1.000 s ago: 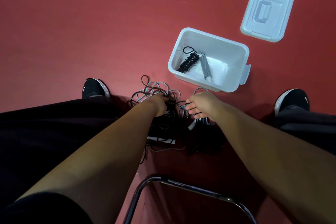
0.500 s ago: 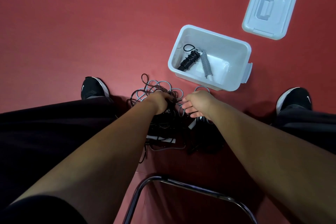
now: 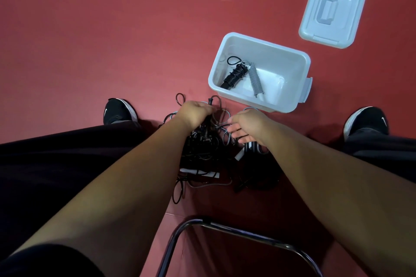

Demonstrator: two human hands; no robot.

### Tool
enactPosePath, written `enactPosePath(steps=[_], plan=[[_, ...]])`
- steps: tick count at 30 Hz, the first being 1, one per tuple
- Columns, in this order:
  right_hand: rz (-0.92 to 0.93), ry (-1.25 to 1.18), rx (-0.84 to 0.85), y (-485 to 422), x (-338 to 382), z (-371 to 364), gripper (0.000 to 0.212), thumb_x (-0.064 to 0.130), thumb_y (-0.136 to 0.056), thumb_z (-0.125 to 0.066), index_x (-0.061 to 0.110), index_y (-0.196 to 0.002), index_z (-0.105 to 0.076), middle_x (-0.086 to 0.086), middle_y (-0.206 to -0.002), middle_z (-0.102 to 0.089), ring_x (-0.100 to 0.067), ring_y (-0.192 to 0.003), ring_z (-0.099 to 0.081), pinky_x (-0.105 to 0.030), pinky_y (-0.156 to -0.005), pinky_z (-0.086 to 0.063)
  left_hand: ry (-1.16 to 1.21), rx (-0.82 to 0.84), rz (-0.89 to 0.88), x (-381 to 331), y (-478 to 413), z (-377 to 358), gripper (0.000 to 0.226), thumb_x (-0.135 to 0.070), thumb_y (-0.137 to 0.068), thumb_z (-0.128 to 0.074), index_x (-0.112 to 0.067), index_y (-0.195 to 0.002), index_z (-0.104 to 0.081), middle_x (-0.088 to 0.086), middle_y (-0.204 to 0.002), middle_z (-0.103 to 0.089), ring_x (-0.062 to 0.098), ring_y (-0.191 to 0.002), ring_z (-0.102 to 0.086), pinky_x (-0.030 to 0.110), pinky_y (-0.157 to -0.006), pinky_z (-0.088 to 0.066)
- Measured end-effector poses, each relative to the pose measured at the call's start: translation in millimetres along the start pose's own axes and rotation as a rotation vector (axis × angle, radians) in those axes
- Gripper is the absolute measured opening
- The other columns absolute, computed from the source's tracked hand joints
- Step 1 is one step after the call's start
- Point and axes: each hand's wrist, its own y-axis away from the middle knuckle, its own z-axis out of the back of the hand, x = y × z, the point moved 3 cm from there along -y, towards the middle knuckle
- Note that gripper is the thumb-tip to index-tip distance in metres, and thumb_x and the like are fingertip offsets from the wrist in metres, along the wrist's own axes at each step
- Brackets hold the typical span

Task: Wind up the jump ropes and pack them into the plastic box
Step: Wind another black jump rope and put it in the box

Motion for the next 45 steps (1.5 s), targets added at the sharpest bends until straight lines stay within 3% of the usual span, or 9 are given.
enactPosePath(steps=[5,9,13,19,24,30,34,37,45], plan=[[0.168,0.033,-0.023,18.6,15.1,-4.9,0.024,0.015,-0.105,-0.057,0.021,-0.123,-0.073,-0.007,-0.119,-0.077,-0.029,-0.109,-0.073,-0.043,-0.092,-0.063,0.23,0.046,-0.021,-23.1,14.4,4.1,0.022,0.005,-0.092,-0.066,-0.01,-0.101,-0.08,0.011,-0.099,-0.08,0.028,-0.092,-0.071,0.045,-0.094,-0.06],[0.274,0.179,-0.103,43.6,27.5,-9.9,0.018,0.024,-0.096,-0.072,0.025,-0.113,-0.077,-0.01,-0.116,-0.075,-0.028,-0.112,-0.069,-0.043,-0.104,-0.054,0.356,0.027,-0.041,-32.4,35.9,2.9,0.026,0.01,-0.087,-0.072,-0.014,-0.095,-0.072,0.002,-0.079,-0.077,0.024,-0.074,-0.07,0.031,-0.064,-0.058],[0.355,0.191,-0.097,61.6,23.2,-8.4,0.016,0.031,-0.091,-0.083,0.025,-0.105,-0.079,0.004,-0.102,-0.078,-0.018,-0.101,-0.071,-0.03,-0.086,-0.05,0.448,0.042,-0.086,-46.0,56.0,6.9,0.045,0.02,-0.086,-0.067,-0.015,-0.109,-0.051,0.013,-0.084,-0.076,0.023,-0.06,-0.073,0.029,-0.047,-0.054],[0.428,0.246,-0.142,92.6,28.7,3.2,0.009,0.023,-0.094,-0.08,0.026,-0.102,-0.078,0.004,-0.098,-0.078,-0.019,-0.101,-0.072,-0.032,-0.089,-0.052,0.397,0.088,-0.159,-71.0,78.6,16.3,0.069,0.014,-0.094,-0.05,-0.04,-0.136,-0.048,0.009,-0.113,-0.077,0.023,-0.075,-0.072,0.031,-0.057,-0.055],[0.435,0.405,-0.104,125.5,51.4,18.3,0.01,0.028,-0.087,-0.081,0.021,-0.094,-0.081,-0.006,-0.097,-0.08,-0.023,-0.083,-0.071,-0.035,-0.077,-0.052,0.209,0.081,-0.326,-103.0,99.4,25.0,0.049,0.009,-0.093,-0.054,-0.028,-0.12,-0.075,-0.004,-0.108,-0.072,0.016,-0.085,-0.06,0.029,-0.068,-0.046],[0.505,0.453,-0.159,186.5,86.8,40.7,0.022,0.04,-0.076,-0.081,0.019,-0.082,-0.081,0.0,-0.084,-0.076,-0.018,-0.081,-0.065,-0.037,-0.081,-0.048,0.119,0.064,-0.473,-160.6,134.0,35.9,0.014,-0.003,-0.097,-0.061,-0.016,-0.102,-0.066,0.004,-0.091,-0.069,0.016,-0.08,-0.061,0.032,-0.071,-0.048],[0.603,0.266,-0.08,226.2,106.8,55.9,0.024,0.018,-0.09,-0.072,-0.005,-0.091,-0.077,-0.015,-0.082,-0.075,-0.022,-0.074,-0.068,-0.034,-0.079,-0.055,0.028,-0.036,-0.537,-199.5,164.4,45.9,0.01,-0.015,-0.105,-0.059,-0.014,-0.095,-0.059,0.003,-0.081,-0.074,0.015,-0.072,-0.068,0.023,-0.059,-0.049],[0.666,0.266,-0.087,264.0,121.1,71.7,0.013,0.012,-0.103,-0.067,0.001,-0.098,-0.074,-0.008,-0.079,-0.073,-0.014,-0.063,-0.064,-0.024,-0.064,-0.052,-0.09,-0.091,-0.594,-220.7,192.1,58.0,0.021,-0.025,-0.104,-0.063,-0.006,-0.098,-0.064,0.009,-0.085,-0.075,0.012,-0.065,-0.067,0.016,-0.051,-0.047],[1.004,-0.256,-0.168,368.0,161.4,104.1,0.016,0.003,-0.106,-0.056,0.005,-0.093,-0.065,-0.009,-0.089,-0.068,-0.008,-0.057,-0.047,-0.02,-0.053,-0.038,-0.459,0.025,-0.639,-241.9,244.5,77.6,0.013,-0.024,-0.102,-0.065,-0.015,-0.096,-0.072,0.005,-0.102,-0.078,0.012,-0.09,-0.066,0.027,-0.084,-0.052]])
